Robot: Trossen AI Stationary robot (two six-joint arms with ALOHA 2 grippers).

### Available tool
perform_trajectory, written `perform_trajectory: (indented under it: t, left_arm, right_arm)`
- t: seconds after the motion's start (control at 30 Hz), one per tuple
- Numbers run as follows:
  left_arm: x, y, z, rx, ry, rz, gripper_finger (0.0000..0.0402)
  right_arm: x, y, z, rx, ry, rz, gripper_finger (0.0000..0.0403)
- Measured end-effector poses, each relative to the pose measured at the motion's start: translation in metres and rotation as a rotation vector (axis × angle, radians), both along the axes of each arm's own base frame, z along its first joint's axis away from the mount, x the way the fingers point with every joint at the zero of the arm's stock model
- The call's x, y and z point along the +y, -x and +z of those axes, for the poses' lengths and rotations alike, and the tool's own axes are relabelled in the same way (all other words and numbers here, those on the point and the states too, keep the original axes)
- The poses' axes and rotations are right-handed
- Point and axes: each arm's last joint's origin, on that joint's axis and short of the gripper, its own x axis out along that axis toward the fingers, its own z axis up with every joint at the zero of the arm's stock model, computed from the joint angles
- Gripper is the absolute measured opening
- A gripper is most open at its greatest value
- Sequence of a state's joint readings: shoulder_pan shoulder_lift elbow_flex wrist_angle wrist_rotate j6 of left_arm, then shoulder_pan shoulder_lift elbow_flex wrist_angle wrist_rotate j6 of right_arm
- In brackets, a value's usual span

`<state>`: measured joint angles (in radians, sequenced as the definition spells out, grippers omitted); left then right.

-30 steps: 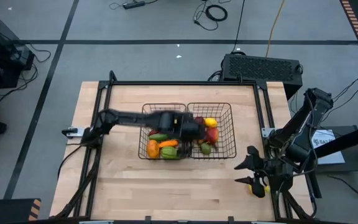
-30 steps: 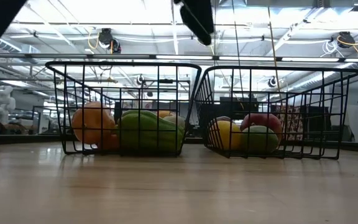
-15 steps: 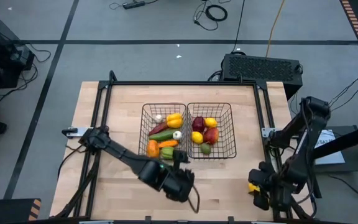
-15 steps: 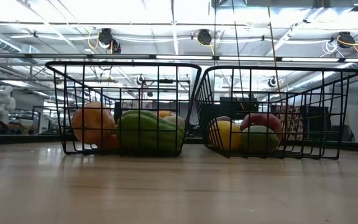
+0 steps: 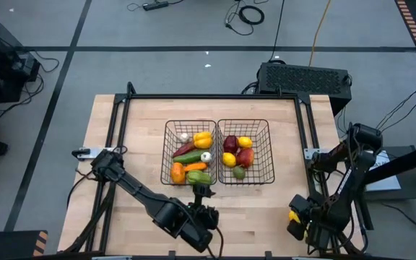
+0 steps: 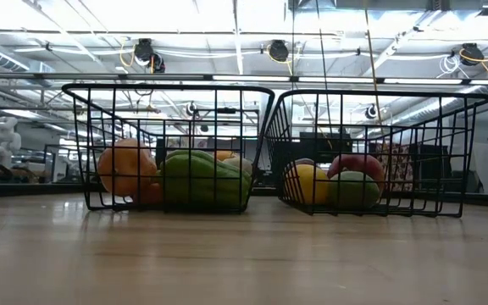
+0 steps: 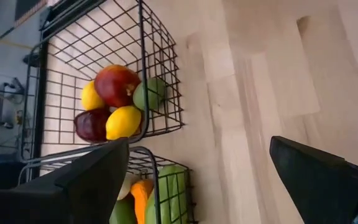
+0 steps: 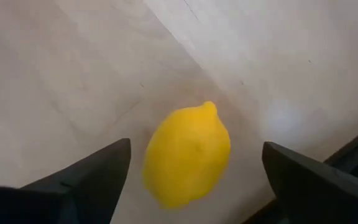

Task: Sort produce into baskets
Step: Put the yellow lemon into the right black wire basket

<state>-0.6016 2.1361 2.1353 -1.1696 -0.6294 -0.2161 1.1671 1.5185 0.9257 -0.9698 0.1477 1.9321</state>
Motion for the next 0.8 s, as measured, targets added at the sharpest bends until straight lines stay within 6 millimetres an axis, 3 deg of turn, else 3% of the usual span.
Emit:
perform_trajectory:
  t: [0.2,0.57,0.8]
  left_arm:
    - [-0.010,0.011,-0.002,-0.022,-0.038,0.032,0.0393]
    - [-0.028,0.018,-0.034,-0.044,-0.015,0.042,0.0393]
    - [-0.028,0.030,-0.014,-0.057,-0.022,0.002,0.0393]
  right_arm:
    - [0.007,-0.002,-0.013,0.026,0.011,-0.019,0.0344]
    - [0.017,-0.007,-0.029,0.027,0.008,-0.037,0.0245]
    - [0.016,-0.008,-0.028,0.024,0.005,-0.028,0.0208]
